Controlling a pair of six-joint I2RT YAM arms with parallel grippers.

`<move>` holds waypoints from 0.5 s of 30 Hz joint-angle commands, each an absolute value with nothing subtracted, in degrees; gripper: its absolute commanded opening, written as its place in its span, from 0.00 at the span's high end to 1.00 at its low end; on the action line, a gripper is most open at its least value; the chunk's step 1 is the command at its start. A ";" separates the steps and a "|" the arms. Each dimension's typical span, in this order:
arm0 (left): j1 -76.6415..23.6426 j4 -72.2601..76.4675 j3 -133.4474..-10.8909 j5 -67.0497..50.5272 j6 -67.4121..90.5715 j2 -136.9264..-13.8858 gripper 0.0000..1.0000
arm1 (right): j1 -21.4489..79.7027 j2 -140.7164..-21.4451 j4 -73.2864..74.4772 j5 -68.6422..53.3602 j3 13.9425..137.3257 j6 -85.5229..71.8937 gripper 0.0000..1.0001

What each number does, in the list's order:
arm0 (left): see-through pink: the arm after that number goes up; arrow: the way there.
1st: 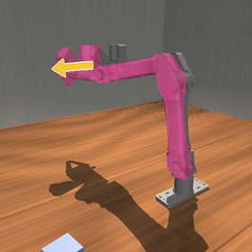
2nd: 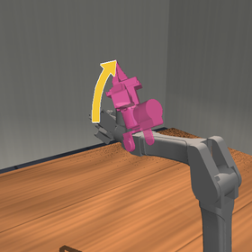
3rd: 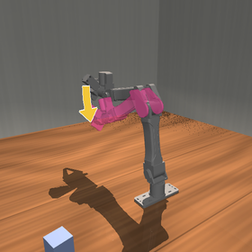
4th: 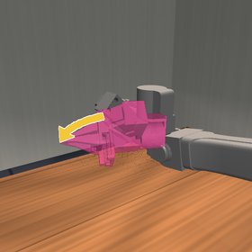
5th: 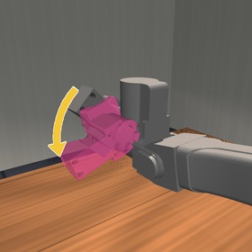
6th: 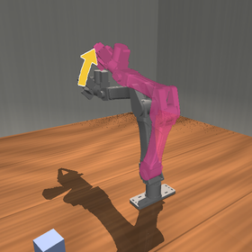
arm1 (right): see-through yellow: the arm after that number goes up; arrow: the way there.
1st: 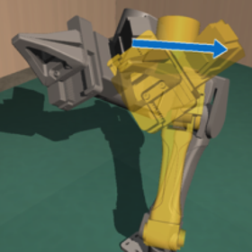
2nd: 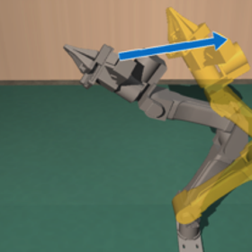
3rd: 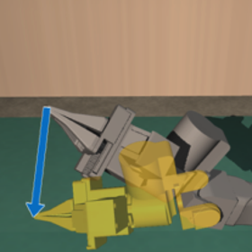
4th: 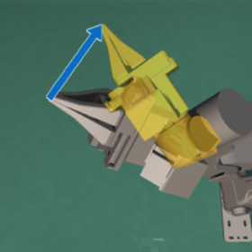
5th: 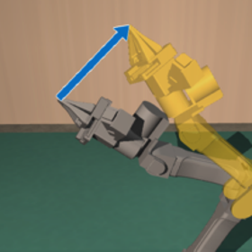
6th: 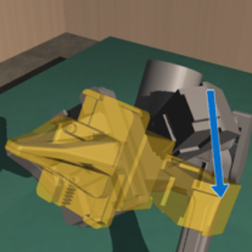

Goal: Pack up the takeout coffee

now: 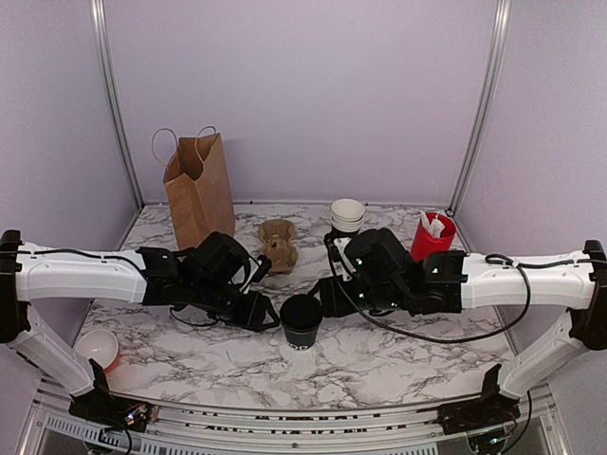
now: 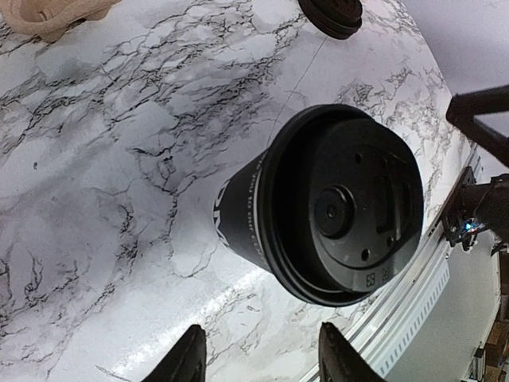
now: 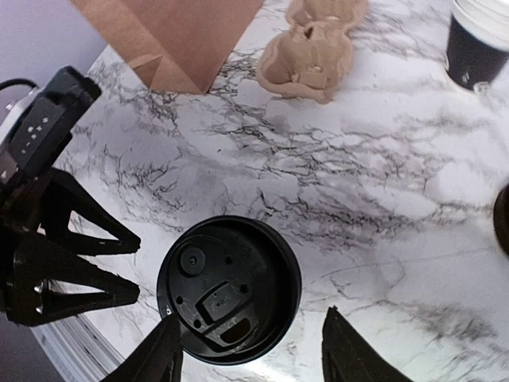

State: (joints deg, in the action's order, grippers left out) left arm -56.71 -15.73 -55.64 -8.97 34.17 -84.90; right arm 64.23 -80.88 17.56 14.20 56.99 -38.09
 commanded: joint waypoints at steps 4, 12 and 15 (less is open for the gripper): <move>-59.14 -15.48 -55.90 -5.75 37.24 -84.28 0.55 | 61.54 -85.12 24.45 6.25 66.29 -15.16 0.46; -60.43 -14.38 -56.59 -4.46 38.71 -86.12 0.56 | 57.70 -87.33 23.71 3.33 66.49 -14.27 0.46; -60.36 -14.25 -57.46 -4.35 38.12 -87.25 0.56 | 57.66 -87.94 23.74 3.34 66.05 -15.71 0.48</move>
